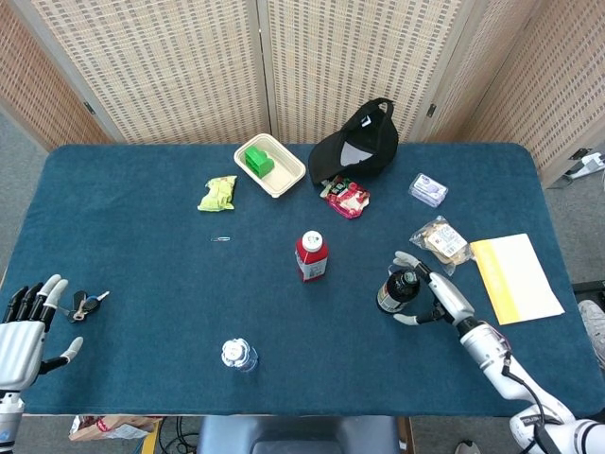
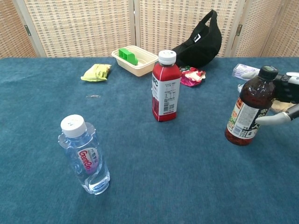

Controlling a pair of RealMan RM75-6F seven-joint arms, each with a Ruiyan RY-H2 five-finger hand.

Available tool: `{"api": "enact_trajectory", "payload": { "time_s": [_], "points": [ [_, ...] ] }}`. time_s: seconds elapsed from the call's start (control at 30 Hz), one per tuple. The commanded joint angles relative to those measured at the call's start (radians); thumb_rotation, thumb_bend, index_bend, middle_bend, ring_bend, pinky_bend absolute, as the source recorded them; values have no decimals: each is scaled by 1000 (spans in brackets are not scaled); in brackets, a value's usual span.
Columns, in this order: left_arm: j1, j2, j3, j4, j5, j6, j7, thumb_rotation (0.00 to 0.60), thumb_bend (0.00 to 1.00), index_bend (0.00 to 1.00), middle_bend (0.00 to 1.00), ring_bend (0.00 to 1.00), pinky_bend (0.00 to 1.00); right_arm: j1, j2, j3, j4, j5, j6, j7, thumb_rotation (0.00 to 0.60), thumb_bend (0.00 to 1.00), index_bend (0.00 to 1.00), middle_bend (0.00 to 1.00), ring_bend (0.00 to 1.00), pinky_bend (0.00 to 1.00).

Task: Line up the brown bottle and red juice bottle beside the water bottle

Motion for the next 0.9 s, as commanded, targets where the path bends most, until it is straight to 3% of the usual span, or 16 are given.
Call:
{"api": "enact_trajectory", "payload": {
  "time_s": [0.03, 0.2, 0.57, 0.9],
  "points": [
    [0, 0, 0, 0, 0, 0, 0, 600, 222, 104, 59, 58, 28, 13, -22, -10, 27, -10, 5, 28, 600, 130, 153, 186, 32, 174],
    [2, 1, 3, -5, 5, 2, 1, 600, 222, 104, 59, 59, 28, 19, -50, -14, 58, 9, 5, 69, 600, 277, 264, 247, 80, 173],
    [8, 7, 4, -4, 9, 10, -9, 600, 222, 104, 59, 59, 28, 27, -89, -12, 97, 16, 46, 90, 600, 410, 458, 394, 231, 210],
    [9, 8, 2, -9, 12, 14, -5, 600, 222, 104, 59, 59, 28, 46, -31, -54, -66, -93, 122, 82, 600, 441, 497, 433, 276, 262]
  ]
}}
